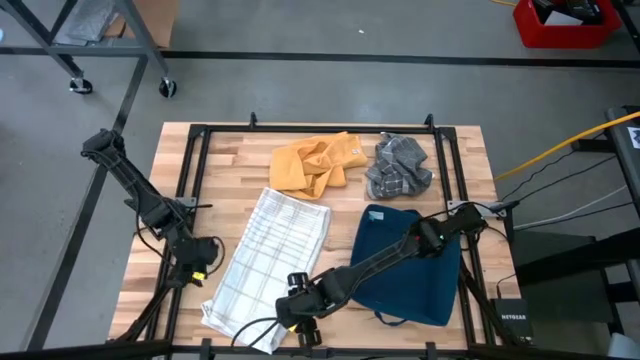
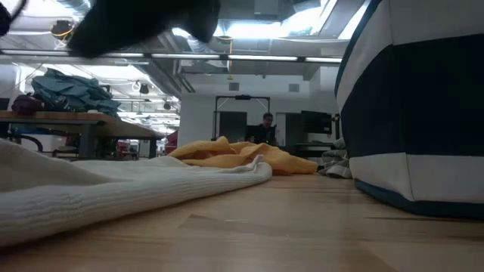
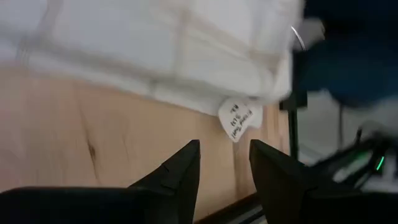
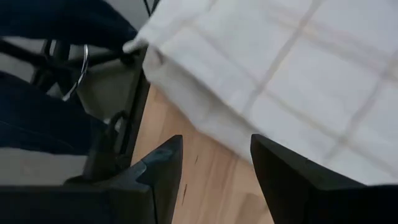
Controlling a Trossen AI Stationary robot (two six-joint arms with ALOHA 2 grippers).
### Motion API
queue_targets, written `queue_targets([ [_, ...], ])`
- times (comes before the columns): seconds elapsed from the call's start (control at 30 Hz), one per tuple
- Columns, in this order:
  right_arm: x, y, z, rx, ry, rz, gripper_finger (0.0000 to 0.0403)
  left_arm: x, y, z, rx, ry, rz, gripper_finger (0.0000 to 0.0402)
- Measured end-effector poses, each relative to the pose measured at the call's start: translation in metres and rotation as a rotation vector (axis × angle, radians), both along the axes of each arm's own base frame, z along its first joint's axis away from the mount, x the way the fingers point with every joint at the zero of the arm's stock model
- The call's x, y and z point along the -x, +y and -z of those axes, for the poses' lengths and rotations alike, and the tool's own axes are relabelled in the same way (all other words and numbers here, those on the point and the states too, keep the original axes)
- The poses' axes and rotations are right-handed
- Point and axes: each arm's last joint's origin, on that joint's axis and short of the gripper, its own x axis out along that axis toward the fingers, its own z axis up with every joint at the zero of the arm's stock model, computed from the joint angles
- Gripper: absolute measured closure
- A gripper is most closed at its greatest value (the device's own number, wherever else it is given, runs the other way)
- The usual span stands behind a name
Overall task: Fold towel
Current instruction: Fold the white towel
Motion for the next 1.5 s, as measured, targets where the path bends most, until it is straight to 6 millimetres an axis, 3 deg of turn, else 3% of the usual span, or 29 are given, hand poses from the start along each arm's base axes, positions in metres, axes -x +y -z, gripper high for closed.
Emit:
queue_targets([
  [0.2,-0.007,0.004,0.011,0.017,-0.052,-0.045,0.0208,-0.004,-0.004,0.007,0.026,0.177,-0.241,0.0270],
  [0.37,-0.013,0.010,0.016,0.064,-0.152,-0.103,0.0208,-0.014,-0.014,0.011,0.083,0.220,-0.334,0.0270],
  [0.7,-0.007,0.025,0.031,0.141,-0.168,-0.234,0.0208,-0.027,-0.027,0.031,0.066,0.338,-0.492,0.0270],
  [1.0,-0.007,0.029,0.033,0.242,-0.219,-0.284,0.0208,-0.032,-0.031,0.046,0.014,0.380,-0.555,0.0270],
  [1.5,-0.011,0.034,0.066,0.250,-0.196,-0.321,0.0208,-0.038,-0.038,0.045,0.111,0.398,-0.596,0.0270],
])
